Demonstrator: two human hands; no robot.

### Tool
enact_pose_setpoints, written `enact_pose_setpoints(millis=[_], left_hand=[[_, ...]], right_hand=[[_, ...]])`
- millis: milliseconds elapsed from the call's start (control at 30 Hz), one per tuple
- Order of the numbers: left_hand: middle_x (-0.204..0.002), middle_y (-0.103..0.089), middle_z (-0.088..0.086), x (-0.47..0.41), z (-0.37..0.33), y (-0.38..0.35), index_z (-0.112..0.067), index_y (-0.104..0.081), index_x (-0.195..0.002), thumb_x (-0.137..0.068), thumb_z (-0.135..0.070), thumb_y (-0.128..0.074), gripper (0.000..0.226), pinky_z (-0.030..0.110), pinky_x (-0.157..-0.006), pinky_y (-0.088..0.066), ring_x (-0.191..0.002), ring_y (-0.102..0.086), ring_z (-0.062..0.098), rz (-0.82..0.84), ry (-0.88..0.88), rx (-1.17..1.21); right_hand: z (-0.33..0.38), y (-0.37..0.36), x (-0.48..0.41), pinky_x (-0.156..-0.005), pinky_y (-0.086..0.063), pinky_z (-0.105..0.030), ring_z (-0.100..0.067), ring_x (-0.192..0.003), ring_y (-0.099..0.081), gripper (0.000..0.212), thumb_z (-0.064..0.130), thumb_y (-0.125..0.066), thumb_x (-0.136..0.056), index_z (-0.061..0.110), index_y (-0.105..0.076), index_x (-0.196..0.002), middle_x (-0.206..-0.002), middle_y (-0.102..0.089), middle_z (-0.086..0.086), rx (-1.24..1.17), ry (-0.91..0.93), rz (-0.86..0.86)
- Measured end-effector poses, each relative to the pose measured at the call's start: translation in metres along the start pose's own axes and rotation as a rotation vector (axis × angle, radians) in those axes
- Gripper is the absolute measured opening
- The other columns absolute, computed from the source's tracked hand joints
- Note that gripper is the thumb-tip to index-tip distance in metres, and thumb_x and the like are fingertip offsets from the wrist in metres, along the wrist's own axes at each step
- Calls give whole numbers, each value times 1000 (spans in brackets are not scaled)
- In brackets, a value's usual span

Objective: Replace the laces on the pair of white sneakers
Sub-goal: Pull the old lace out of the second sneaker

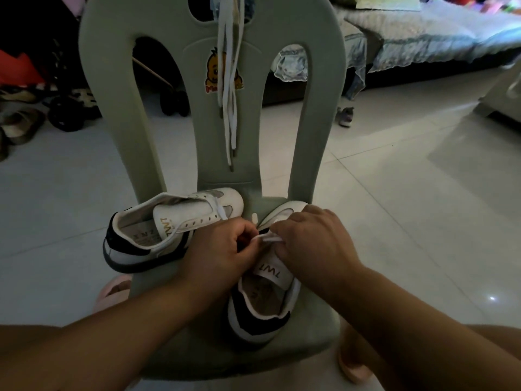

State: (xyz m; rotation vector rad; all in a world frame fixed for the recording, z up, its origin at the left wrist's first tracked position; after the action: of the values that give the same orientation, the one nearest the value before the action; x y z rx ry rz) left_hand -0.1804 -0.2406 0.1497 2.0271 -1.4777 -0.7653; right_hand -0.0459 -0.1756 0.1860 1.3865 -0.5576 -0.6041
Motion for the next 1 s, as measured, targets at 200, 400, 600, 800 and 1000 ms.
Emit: enact_pose_setpoints(millis=[200, 400, 600, 800, 1000], left_hand=[[-67, -59, -19, 3, 1, -2, -36, -61, -80, -83, -37, -64, 5, 7, -61, -43, -80, -56, -10, 11, 0, -21], [-65, -60, -15, 3, -3, -3, -34, -60, -74, -81, -40, -64, 10, 10, -63, -44, -78, -57, -7, -19, 16, 32], [-60, -60, -14, 5, -9, -5, -35, -58, -69, -82, -36, -68, 16, 9, -60, -44, -70, -59, -6, -43, 24, 87], [-63, -61, -12, -1, 5, 1, -34, -59, -72, -84, -32, -68, 15, 8, -53, -40, -70, -57, -6, -68, 119, 45], [-62, -60, -13, 0, 3, 1, -34, -57, -71, -84, -31, -69, 18, 6, -53, -40, -69, -57, -6, -70, 102, 41]], right_hand=[[-1, 5, 2, -92, -38, -32, -16, -103, -52, 28, 38, -44, -94, 27, -64, -110, -109, -64, 5, 10, 13, 25], [1, 4, 6, -91, -46, -32, -14, -93, -54, 25, 37, -47, -94, 30, -62, -112, -104, -66, 5, -119, 9, 5], [-4, -2, 6, -80, -46, -29, -16, -92, -60, 25, 38, -48, -96, 28, -67, -107, -102, -68, 4, -108, -20, -67], [-29, 16, 13, -55, -33, -12, -1, -61, -52, 19, 32, -56, -93, 21, -71, -91, -72, -62, 10, -439, -310, -335], [-37, 16, 10, -73, -40, -14, -3, -88, -54, 30, 37, -64, -87, 26, -62, -115, -103, -63, 13, -428, -343, -174]])
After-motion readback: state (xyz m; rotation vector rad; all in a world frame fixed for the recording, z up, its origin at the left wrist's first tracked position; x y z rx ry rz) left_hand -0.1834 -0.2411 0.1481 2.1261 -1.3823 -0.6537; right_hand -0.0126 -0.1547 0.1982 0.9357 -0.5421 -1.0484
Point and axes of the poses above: each hand's wrist, its own x-axis away from the middle knuckle, its own y-axis out of the back of the hand, z = x × y, the point moved 2 cm from there along -x, towards the middle knuckle
